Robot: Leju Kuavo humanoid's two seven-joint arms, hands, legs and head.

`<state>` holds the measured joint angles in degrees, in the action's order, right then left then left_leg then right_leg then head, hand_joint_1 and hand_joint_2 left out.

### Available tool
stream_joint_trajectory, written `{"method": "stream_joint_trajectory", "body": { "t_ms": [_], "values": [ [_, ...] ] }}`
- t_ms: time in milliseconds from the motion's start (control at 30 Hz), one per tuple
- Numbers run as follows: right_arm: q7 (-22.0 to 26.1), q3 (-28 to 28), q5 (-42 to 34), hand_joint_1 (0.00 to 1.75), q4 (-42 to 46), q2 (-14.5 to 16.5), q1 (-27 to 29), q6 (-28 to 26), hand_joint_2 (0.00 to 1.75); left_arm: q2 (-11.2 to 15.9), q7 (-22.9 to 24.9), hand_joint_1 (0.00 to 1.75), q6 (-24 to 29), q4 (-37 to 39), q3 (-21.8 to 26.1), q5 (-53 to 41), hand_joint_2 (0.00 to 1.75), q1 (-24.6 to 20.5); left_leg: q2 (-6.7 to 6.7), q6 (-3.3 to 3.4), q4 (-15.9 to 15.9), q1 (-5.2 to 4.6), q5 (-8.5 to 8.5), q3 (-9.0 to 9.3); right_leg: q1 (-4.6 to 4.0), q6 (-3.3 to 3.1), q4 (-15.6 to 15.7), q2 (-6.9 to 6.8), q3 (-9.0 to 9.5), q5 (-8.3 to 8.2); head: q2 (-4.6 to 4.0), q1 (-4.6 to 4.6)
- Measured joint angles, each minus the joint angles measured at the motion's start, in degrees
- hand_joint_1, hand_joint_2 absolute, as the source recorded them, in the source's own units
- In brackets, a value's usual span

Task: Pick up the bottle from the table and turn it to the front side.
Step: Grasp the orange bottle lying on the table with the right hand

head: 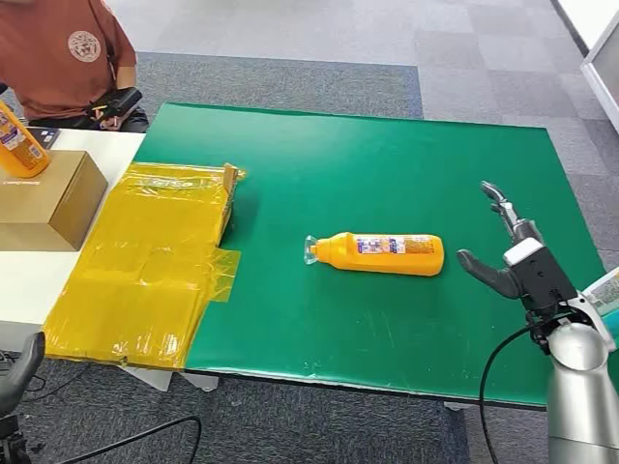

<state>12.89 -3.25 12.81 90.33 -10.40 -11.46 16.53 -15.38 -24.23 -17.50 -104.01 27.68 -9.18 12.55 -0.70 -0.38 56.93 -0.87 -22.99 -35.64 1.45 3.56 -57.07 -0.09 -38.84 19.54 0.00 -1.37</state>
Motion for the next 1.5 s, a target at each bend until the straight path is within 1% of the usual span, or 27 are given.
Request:
{"method": "stream_joint_trajectory", "body": {
  "t_ms": [167,233,300,367,467,633,867,1000,1267,1500],
  "values": [
    [-1.0,-1.9,8.5,0.00,-1.1,0.2,-0.5,-3.5,1.75,-0.5,0.2,0.00,0.3,-0.5,-1.8,-0.9,1.75,0.3,0.00,0.00,0.0,0.00,0.00,-0.01,0.00,0.00,0.0,0.00,0.02,0.00,0.00,-0.01],
    [-2.8,-3.3,15.5,0.00,-2.3,0.3,-1.8,-5.6,1.75,-0.5,0.4,0.00,0.6,-0.6,-2.4,-1.0,1.75,0.4,0.01,-0.01,0.0,0.00,0.01,-0.02,0.00,-0.03,0.0,0.01,0.00,-0.04,0.00,-0.01],
    [-4.8,-5.4,23.5,0.00,-4.7,0.4,-4.6,-7.3,1.75,-0.5,0.8,0.00,1.1,-0.6,-3.3,-1.0,1.75,0.3,0.05,-0.03,0.0,0.00,0.03,-0.01,0.00,-0.07,0.0,0.04,-0.04,-0.11,0.00,0.00],
    [-6.1,-7.7,28.8,0.00,-8.6,0.4,-8.3,-7.7,1.75,-0.3,1.0,0.00,1.7,-0.6,-4.4,-0.9,1.75,0.0,0.07,-0.06,0.0,0.00,0.10,-0.01,0.00,-0.08,0.0,0.05,-0.06,-0.17,0.00,0.01],
    [-7.0,-11.0,33.2,0.00,-15.4,0.8,-14.0,-7.8,1.75,0.2,1.2,0.00,2.8,-0.4,-6.3,-0.5,1.75,-0.7,0.05,-0.02,0.0,0.00,0.23,-0.04,0.00,-0.04,0.0,0.03,-0.06,-0.24,0.00,0.00],
    [-8.6,-15.1,38.9,0.00,-26.5,2.2,-22.0,-7.6,1.75,1.4,1.4,0.00,3.9,0.4,-9.3,0.4,1.75,-1.7,0.03,-0.05,0.0,0.02,0.34,-0.06,-0.01,-0.06,0.0,0.03,-0.06,-0.31,0.00,-0.01],
    [-9.0,-19.1,44.6,0.00,-40.0,5.0,-29.8,-7.6,1.75,2.7,2.0,0.00,4.9,1.9,-12.5,1.0,1.75,-2.7,0.03,-0.04,0.0,0.02,0.36,-0.06,-0.01,-0.07,0.0,0.03,-0.07,-0.31,0.00,-0.01],
    [-8.4,-20.5,45.6,0.00,-44.9,6.2,-32.4,-7.3,1.75,3.3,2.0,0.00,5.5,2.7,-13.4,1.3,1.75,-2.8,0.03,-0.04,0.0,0.02,0.36,-0.07,-0.01,-0.07,0.0,0.02,-0.07,-0.31,0.00,0.01],
    [-7.2,-21.2,45.0,0.00,-47.0,6.5,-33.6,-6.5,1.75,3.8,2.0,0.00,5.5,3.0,-13.4,1.5,1.75,-2.7,0.02,-0.03,0.0,0.02,0.34,-0.09,-0.01,-0.07,0.0,0.02,-0.08,-0.30,0.00,-0.01],
    [-7.2,-21.5,44.6,0.00,-46.0,6.5,-35.5,-3.5,1.75,3.8,2.0,0.00,5.3,3.0,-13.1,1.6,1.75,-2.2,0.03,-0.04,0.0,0.02,0.35,-0.07,-0.02,-0.07,0.0,0.03,-0.09,-0.31,0.00,-0.01]
  ]
}}
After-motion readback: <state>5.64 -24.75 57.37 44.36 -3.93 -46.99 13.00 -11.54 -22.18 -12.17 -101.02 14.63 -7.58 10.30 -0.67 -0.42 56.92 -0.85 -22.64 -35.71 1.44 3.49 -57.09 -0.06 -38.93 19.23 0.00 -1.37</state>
